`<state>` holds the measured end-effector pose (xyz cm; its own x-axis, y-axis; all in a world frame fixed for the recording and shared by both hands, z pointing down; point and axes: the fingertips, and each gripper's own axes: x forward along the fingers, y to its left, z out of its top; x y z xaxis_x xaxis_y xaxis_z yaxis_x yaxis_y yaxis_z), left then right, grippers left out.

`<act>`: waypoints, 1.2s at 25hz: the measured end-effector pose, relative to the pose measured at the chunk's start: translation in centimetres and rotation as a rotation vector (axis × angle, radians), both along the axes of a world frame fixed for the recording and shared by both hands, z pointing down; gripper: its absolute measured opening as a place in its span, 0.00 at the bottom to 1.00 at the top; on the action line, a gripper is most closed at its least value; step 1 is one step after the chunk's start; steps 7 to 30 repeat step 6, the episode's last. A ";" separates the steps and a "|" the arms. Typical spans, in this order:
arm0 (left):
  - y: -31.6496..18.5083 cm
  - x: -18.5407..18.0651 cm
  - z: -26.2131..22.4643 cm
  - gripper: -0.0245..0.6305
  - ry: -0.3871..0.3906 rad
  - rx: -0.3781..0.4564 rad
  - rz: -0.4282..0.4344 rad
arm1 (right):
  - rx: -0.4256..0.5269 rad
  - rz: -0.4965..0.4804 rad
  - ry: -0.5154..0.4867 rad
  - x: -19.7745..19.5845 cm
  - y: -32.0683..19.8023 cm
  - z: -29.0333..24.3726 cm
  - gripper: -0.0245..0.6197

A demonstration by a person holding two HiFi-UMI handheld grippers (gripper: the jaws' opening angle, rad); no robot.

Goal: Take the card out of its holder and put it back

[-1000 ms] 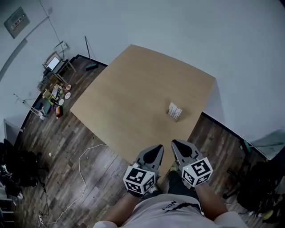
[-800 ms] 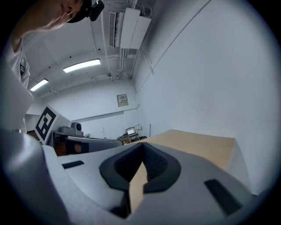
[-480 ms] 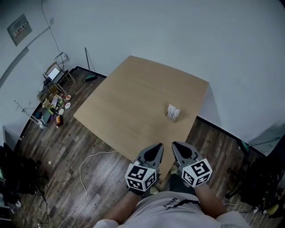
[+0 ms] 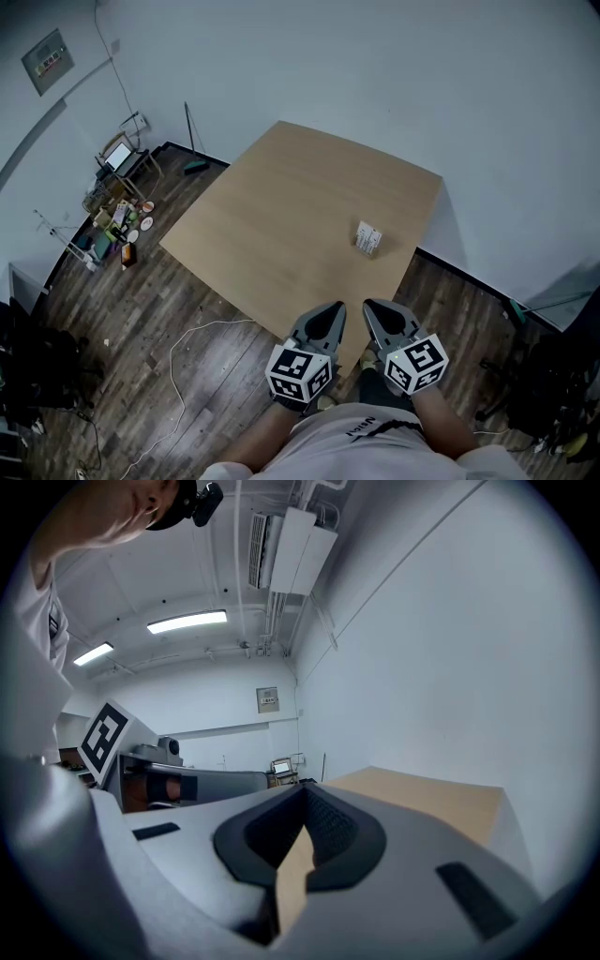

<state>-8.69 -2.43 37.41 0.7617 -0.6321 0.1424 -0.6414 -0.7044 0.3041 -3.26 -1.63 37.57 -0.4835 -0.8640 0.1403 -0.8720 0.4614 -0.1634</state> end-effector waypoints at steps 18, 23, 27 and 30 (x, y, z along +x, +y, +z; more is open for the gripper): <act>-0.6 0.1 0.2 0.06 -0.002 -0.002 -0.005 | -0.007 -0.004 -0.004 0.3 -0.5 0.5 0.06; -0.6 0.1 0.2 0.06 -0.002 -0.002 -0.005 | -0.007 -0.004 -0.004 0.3 -0.5 0.5 0.06; -0.6 0.1 0.2 0.06 -0.002 -0.002 -0.005 | -0.007 -0.004 -0.004 0.3 -0.5 0.5 0.06; -0.6 0.1 0.2 0.06 -0.002 -0.002 -0.005 | -0.007 -0.004 -0.004 0.3 -0.5 0.5 0.06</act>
